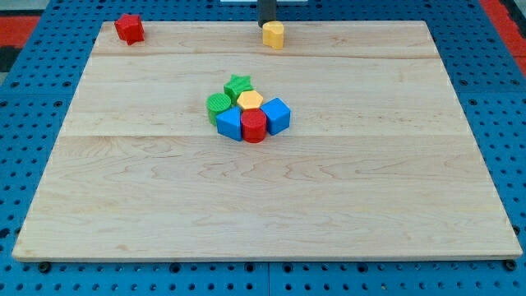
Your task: Place the yellow heart at the top right of the yellow hexagon
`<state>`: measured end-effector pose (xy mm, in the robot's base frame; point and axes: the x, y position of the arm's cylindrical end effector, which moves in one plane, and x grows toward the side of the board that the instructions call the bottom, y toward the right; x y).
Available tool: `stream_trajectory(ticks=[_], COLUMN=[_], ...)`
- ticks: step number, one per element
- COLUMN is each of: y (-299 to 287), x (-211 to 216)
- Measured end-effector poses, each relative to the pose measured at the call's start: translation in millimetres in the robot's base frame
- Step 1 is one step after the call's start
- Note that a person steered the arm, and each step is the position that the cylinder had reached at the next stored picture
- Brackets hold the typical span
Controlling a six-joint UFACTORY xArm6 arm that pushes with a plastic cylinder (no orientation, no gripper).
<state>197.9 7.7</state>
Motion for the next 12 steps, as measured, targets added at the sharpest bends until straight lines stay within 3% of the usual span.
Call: stream_trajectory(ticks=[2,4,6,8,12], y=[37.5,-2.2,-4.9,-58.2,-8.2], x=[17.8,17.0,61.1,67.2,93.4])
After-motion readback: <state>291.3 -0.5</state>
